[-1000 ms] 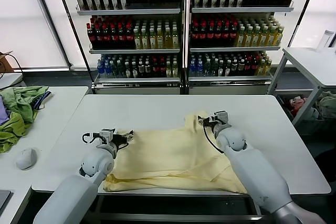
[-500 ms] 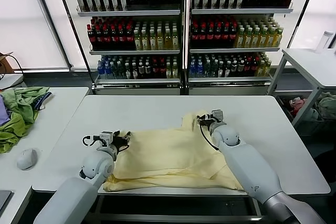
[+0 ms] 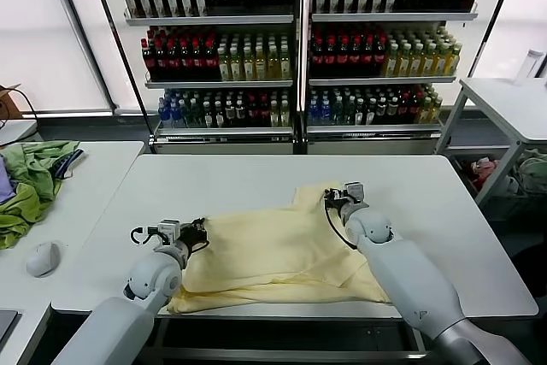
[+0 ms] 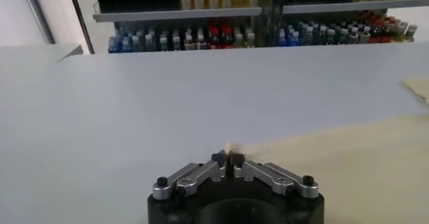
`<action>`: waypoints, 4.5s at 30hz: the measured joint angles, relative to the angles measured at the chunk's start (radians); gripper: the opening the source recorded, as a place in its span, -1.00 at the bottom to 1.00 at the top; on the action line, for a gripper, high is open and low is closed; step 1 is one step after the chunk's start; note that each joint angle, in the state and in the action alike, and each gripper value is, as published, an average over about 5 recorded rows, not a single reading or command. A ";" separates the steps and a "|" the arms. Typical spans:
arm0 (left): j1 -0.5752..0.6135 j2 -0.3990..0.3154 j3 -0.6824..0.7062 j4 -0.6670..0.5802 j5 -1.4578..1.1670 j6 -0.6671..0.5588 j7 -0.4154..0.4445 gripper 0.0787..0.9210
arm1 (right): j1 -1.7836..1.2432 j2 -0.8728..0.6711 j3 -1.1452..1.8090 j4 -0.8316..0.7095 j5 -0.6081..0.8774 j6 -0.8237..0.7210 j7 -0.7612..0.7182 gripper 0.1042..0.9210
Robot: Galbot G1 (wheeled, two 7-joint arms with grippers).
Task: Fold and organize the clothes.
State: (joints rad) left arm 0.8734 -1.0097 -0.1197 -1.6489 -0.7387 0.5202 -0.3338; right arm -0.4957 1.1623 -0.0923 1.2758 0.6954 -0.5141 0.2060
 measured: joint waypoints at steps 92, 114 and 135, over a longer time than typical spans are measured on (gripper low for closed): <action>0.613 -0.149 -0.271 -0.316 0.374 -0.150 -0.065 -0.82 | -0.813 -0.235 0.435 0.817 -0.103 -0.007 0.026 0.76; 0.575 0.136 -0.674 -0.342 0.078 -0.150 0.065 -0.90 | -0.802 -0.259 0.446 0.814 -0.086 0.006 0.021 0.76; 0.473 -0.109 -0.344 -0.488 -0.387 -0.116 0.071 -0.90 | -0.784 -0.245 0.427 0.798 -0.095 0.004 0.024 0.76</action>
State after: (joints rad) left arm 1.3463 -1.1189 -0.4633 -2.1369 -1.1253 0.4045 -0.2627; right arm -1.2798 0.9169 0.3349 2.0736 0.6007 -0.5102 0.2298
